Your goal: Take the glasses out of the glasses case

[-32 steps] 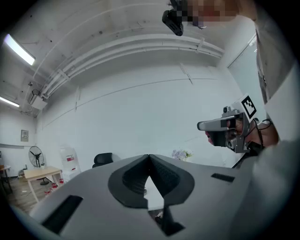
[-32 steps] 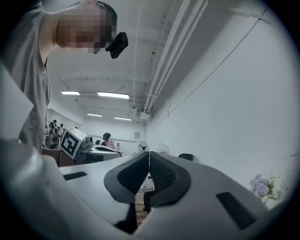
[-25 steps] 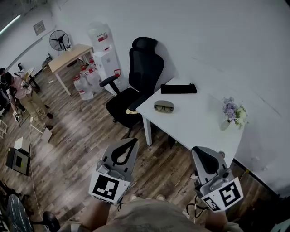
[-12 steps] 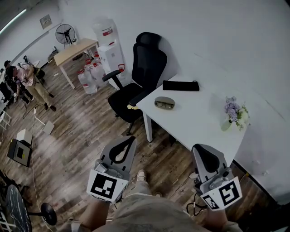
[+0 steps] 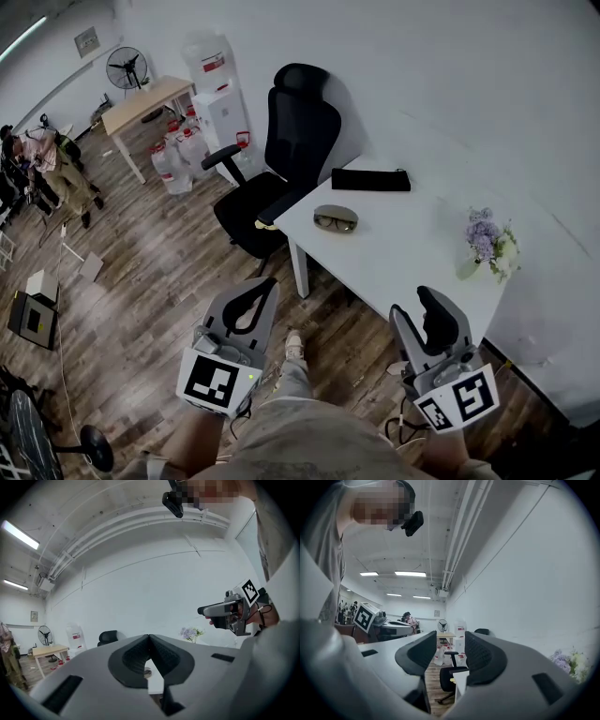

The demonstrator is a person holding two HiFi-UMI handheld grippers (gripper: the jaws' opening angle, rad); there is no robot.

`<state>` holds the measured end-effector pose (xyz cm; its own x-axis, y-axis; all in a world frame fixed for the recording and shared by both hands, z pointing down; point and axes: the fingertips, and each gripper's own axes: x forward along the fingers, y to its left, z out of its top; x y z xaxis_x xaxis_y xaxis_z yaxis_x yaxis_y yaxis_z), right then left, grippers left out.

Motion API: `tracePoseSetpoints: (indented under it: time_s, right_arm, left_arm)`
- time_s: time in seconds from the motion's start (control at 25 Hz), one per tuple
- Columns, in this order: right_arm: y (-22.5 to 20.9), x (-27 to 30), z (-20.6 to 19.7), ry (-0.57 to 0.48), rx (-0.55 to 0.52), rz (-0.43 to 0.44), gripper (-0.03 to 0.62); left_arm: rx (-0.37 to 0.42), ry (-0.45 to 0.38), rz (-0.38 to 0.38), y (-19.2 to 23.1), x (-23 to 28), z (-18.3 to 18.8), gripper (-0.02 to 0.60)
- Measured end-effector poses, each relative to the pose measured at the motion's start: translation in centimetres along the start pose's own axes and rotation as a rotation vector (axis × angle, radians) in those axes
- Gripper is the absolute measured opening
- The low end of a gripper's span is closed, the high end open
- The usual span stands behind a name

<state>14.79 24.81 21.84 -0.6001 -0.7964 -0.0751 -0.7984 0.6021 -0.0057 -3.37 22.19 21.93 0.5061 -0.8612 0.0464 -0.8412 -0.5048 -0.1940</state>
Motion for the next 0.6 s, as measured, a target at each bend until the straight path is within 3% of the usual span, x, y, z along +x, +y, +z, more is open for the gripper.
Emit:
tracePoseSetpoints:
  time_s: [0.12,0.28,0.6]
  right_arm:
    - [-1.2,2.4,-0.9,0.026,-0.006,-0.003,0.190]
    - [-3.1,6.5,-2.4,0.070,-0.002,-0.008,0.190]
    - [-6.8,16.3,-7.3,0.191,0.040,-0.024,0.190]
  left_arm:
    - [0.021,-0.006,-0.006,1.8,2.0,-0.7,0.015]
    - [-0.007,0.015,-0.014,4.6,5.3,-2.2,0.015]
    - [-0.032,0.098,-0.080,10.7,13.5,-6.4,0.015]
